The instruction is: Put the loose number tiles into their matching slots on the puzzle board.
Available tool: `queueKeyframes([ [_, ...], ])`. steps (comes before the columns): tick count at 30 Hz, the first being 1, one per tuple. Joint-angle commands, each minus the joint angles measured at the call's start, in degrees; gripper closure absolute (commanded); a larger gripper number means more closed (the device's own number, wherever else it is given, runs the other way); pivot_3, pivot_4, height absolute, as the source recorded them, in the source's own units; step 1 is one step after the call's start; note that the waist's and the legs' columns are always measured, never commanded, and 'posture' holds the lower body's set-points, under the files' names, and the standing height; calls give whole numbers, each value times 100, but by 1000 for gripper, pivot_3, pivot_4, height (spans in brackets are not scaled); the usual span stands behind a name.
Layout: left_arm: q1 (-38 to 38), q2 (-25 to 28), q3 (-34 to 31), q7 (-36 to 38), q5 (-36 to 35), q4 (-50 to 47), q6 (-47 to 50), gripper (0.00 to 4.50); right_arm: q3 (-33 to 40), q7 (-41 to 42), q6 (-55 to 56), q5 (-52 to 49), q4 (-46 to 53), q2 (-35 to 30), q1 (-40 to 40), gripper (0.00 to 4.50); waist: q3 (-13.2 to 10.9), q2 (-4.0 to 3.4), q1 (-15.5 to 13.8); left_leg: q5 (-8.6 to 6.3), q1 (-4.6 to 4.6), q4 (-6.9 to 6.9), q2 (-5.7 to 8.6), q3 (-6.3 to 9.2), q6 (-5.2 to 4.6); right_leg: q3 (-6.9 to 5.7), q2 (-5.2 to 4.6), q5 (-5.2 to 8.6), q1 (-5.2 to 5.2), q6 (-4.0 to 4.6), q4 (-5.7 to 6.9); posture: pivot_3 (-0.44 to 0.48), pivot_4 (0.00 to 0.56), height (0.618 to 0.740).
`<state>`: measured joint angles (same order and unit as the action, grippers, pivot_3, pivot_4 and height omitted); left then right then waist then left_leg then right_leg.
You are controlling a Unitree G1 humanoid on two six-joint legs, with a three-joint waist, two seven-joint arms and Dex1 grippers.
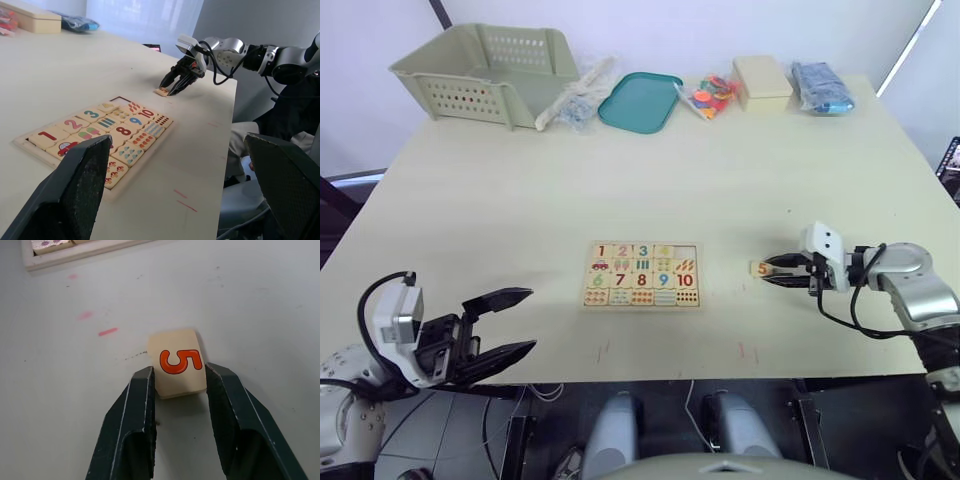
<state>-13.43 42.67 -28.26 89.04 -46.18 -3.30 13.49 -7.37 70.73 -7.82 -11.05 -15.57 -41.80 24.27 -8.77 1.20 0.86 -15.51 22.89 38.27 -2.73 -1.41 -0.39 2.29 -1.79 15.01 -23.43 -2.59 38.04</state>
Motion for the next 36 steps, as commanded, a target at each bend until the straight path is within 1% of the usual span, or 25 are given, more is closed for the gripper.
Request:
queueKeyframes([
  [1,-72,-36,-84,8,-1,-46,-92,0,60,-255,-519,-27,940,-32,136,3613,-3,-4,6,0,0,0,0,1,0,1,0,0,0,0,0,0,150,740],
  [3,-113,-52,-103,-4,0,-65,-104,0,-82,-404,-879,150,1489,-94,236,3613,-3,-5,9,0,0,0,0,8,0,3,0,0,-2,0,3,0,150,740],
  [5,-162,-65,-121,-13,1,-82,-120,0,-272,-455,-1960,-6,2123,-70,587,3613,-4,-7,9,0,0,0,-1,11,0,3,0,0,-2,0,3,0,150,740],
  [7,-204,-76,-133,-22,0,-95,-135,0,-583,-456,-2712,73,2593,-67,1040,3613,-6,-9,14,0,0,0,-3,16,0,4,0,0,-4,0,4,0,150,740],
  [10,-239,-90,-142,-43,-4,-115,-145,0,-1102,-583,-4027,213,2808,17,1837,3613,-6,-10,3,0,0,-1,-3,23,0,1,-1,0,-6,1,4,0,150,740],
  [13,-275,-103,-154,-59,-4,-128,-164,0,-1545,-699,-4630,269,2661,291,2459,3613,-5,-8,-14,0,2,-1,-2,22,0,-1,-8,0,-6,1,2,0,150,740],
  [16,-325,-112,-191,-79,-14,-144,-183,0,-1930,-782,-4964,332,2363,599,2866,3613,-5,-9,1,0,3,-1,-1,21,0,-6,-11,0,-6,2,2,0,150,740],
  [20,-392,-118,-254,-67,-22,-137,-217,0,-2249,-993,-5013,478,1749,973,3192,3613,-5,-9,2,0,5,-1,0,18,0,-7,-11,0,-8,2,2,0,150,740],
  [23,-449,-133,-286,-61,-30,-146,-239,0,-2298,-1137,-5029,507,1301,1272,3399,3613,-6,-9,11,0,6,-1,0,14,0,-8,-11,-1,-11,2,3,0,150,740],
  [28,-476,-144,-292,-82,-31,-149,-258,0,-2309,-1202,-4945,506,880,1538,3521,3613,-5,-9,20,0,8,-2,0,14,0,-6,-10,-1,-17,2,6,0,150,740],
  [36,-495,-156,-282,-89,-21,-127,-296,0,-2282,-1163,-4890,464,656,1764,3508,3613,-6,-10,26,0,9,-2,0,14,0,-6,-10,-1,-17,2,6,0,150,740],
])
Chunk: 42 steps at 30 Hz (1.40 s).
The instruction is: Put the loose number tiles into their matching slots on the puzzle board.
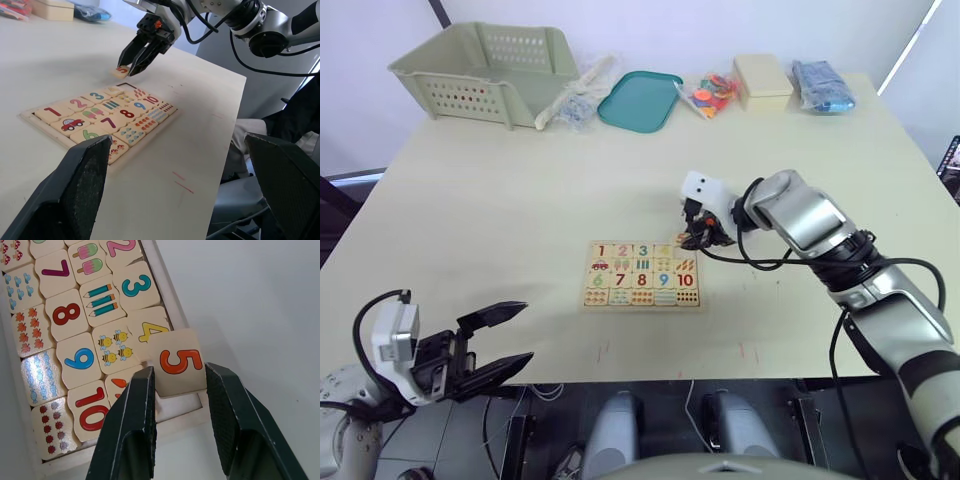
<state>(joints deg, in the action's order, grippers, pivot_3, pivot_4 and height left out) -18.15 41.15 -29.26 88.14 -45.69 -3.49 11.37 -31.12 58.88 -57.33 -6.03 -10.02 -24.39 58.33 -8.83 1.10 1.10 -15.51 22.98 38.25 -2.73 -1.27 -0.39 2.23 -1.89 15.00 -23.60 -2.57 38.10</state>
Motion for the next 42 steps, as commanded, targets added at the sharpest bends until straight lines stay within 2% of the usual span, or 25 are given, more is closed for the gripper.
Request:
queueKeyframes([
  [1,-24,-5,-183,2,-71,-103,-88,0,82,25,68,-37,106,33,80,3613,0,0,3,0,0,0,0,0,0,0,0,0,0,0,0,0,150,740],
  [21,5,7,-149,39,-56,-6,-149,0,-139,68,342,138,59,-51,-260,3613,0,0,9,0,0,-2,0,1,0,-1,0,0,-1,0,0,0,150,740],
  [42,-30,17,-176,28,-72,-53,-127,0,-215,311,653,278,-11,-229,-229,3613,-1,-1,21,0,0,-3,-1,2,0,-1,0,0,-1,0,-1,0,150,740],
])
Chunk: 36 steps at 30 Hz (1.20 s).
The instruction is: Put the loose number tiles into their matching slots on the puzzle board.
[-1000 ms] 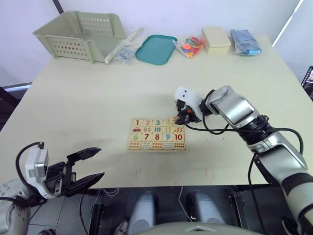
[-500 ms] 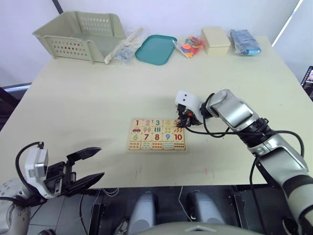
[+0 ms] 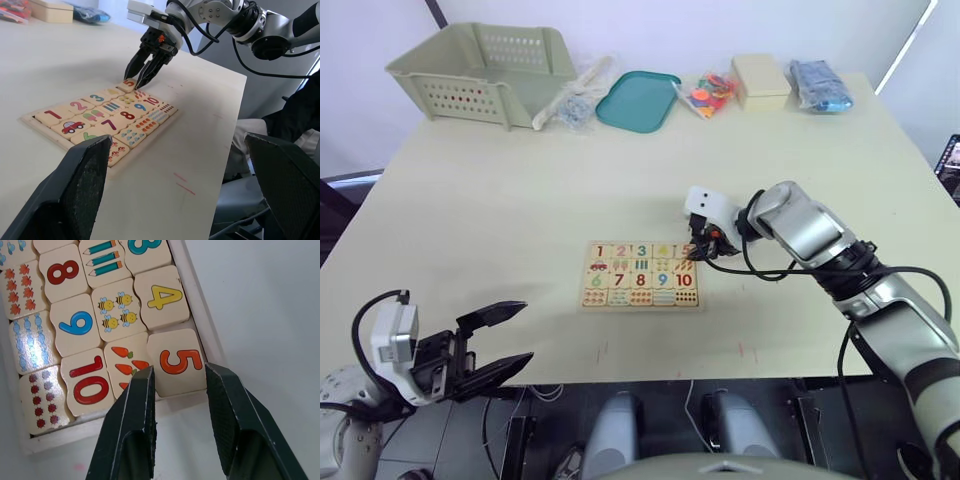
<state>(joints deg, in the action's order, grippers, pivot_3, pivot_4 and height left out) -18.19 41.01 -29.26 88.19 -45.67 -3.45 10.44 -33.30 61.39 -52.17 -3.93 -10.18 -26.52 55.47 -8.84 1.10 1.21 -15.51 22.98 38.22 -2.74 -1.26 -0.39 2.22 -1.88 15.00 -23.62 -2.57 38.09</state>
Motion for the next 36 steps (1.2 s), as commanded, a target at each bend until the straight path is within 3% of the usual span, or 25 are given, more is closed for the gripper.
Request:
queueKeyframes([
  [1,-28,30,-177,17,-74,-63,-32,0,11,65,158,80,-11,1,63,3613,0,0,11,0,0,0,0,1,0,0,0,0,0,0,0,0,150,740],
  [36,-166,-89,-296,-79,-139,-225,-43,0,-55,537,981,566,-676,291,228,3613,0,0,108,0,0,-3,-1,5,0,0,-2,0,0,0,-1,0,150,740],
])
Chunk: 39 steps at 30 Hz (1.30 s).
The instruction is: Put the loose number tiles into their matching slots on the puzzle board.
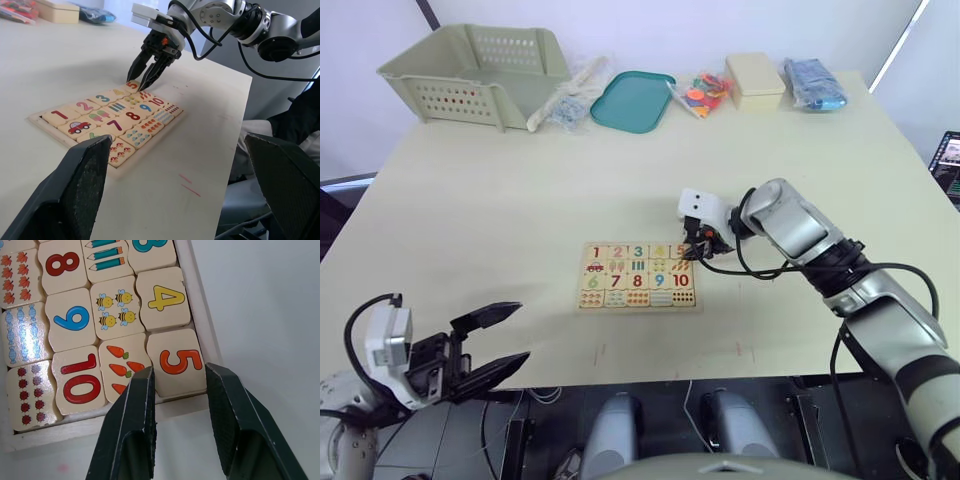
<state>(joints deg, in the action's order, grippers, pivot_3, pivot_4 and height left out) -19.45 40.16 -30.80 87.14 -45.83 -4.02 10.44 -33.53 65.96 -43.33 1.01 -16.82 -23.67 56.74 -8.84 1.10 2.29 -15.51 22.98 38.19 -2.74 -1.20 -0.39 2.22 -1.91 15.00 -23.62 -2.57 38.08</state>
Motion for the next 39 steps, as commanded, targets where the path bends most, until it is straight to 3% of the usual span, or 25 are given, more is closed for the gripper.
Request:
queueKeyframes([
  [1,-38,-7,-145,30,-119,-164,-46,0,-31,97,117,82,-26,8,101,3613,0,0,0,0,0,0,0,0,0,0,0,0,0,0,0,0,150,740],
  [39,-1,-46,-95,43,-61,-114,-76,0,87,263,171,143,-16,19,86,3613,0,0,2,0,0,-1,0,0,0,0,-1,0,0,0,0,0,150,740],
])
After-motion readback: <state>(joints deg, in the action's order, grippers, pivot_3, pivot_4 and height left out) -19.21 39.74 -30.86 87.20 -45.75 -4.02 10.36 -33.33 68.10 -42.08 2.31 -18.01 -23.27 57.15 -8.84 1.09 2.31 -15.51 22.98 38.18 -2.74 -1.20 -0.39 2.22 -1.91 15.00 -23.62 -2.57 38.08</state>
